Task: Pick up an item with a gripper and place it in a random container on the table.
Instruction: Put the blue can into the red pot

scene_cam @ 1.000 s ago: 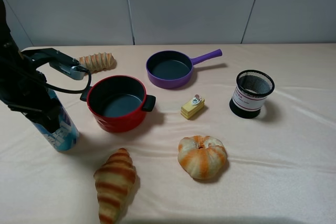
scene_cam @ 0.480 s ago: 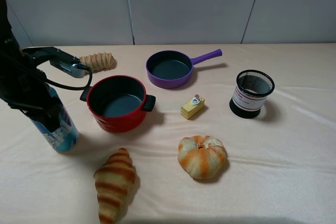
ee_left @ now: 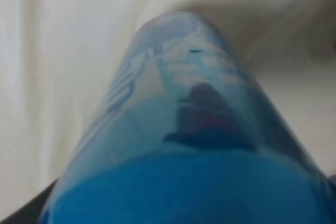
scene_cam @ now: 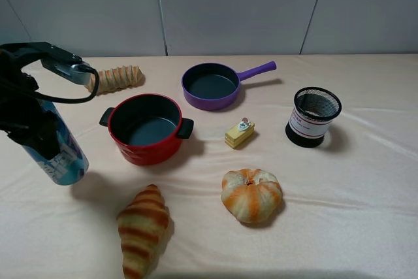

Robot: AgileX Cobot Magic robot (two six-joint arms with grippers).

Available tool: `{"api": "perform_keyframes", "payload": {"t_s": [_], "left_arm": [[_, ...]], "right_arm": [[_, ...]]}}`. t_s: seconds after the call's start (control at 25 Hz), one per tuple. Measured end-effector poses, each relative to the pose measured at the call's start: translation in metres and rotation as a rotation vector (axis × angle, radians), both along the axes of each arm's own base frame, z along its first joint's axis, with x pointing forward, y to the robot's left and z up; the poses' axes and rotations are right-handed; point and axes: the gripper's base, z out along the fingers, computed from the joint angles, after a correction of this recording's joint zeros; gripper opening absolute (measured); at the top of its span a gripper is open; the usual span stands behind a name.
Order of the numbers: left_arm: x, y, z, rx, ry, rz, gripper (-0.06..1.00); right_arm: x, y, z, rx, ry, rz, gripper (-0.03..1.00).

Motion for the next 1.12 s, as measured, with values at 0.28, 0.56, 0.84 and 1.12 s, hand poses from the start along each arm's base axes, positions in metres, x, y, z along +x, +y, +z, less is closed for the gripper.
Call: {"api": "perform_keyframes", "payload": {"t_s": [0.28, 0.56, 0.84, 1.12], "left_arm": [[0.005, -0.001, 0.023, 0.003, 0.011, 0.026, 0.67], [0.015, -0.004, 0.052, -0.011, -0.039, 0.035, 0.67], [0.025, -0.008, 0.075, -0.05, -0.121, 0.062, 0.67], [0.038, -0.014, 0.073, -0.074, -0.104, 0.071, 0.67]], "right_arm": [[0.0, 0.0, 0.0, 0.0, 0.0, 0.0, 0.69], [0.0, 0.0, 0.0, 0.0, 0.0, 0.0, 0.69], [0.0, 0.0, 0.0, 0.0, 0.0, 0.0, 0.69], [0.0, 0.0, 0.0, 0.0, 0.0, 0.0, 0.69]]}}
